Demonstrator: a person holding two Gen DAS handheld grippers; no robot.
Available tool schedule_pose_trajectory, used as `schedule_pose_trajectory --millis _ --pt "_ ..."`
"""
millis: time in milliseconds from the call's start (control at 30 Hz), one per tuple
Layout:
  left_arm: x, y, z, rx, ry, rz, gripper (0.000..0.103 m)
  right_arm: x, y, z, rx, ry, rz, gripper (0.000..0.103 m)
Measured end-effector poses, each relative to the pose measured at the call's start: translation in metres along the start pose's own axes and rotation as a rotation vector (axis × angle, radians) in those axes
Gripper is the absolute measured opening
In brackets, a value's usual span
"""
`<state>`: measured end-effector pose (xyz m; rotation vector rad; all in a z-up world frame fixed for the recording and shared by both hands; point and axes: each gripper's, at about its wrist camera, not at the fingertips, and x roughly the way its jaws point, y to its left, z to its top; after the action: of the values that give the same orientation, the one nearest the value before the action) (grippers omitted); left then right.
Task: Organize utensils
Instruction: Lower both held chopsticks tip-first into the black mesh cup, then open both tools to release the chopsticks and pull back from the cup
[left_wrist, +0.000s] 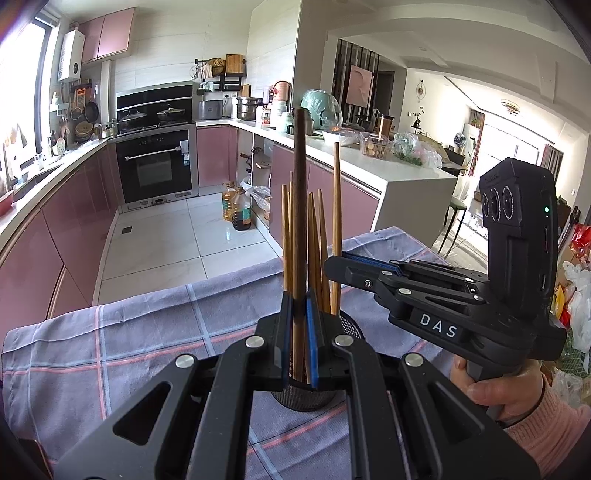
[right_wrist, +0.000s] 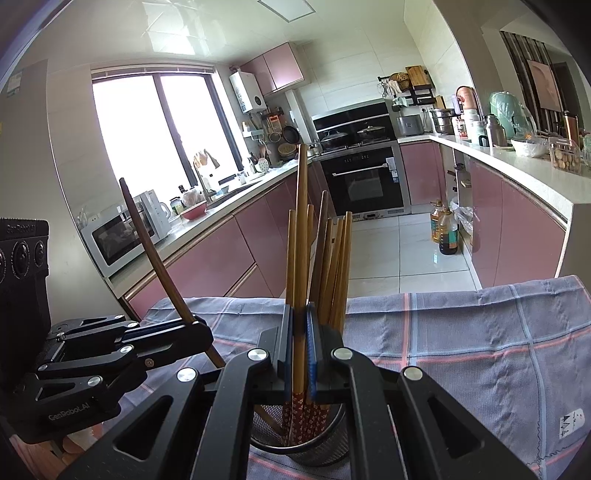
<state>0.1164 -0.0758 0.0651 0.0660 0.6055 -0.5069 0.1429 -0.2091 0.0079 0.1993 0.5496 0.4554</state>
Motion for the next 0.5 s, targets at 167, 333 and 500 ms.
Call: schedule_pose_trajectory --millis 167,333,500 --pt "0.009 0.003 -0.001 0.011 0.027 -0.006 0.008 0.005 0.000 -0.005 0.001 0.016 0.000 0.006" --pt "0.017 0.009 -0.002 0.013 0.045 -0.010 0.008 0.010 0.000 -0.009 0.001 0.035 0.003 0.006" --pt "0.021 0.013 -0.009 0.011 0.051 -0.011 0.008 0.013 -0.002 -0.010 0.005 0.048 0.002 0.006"
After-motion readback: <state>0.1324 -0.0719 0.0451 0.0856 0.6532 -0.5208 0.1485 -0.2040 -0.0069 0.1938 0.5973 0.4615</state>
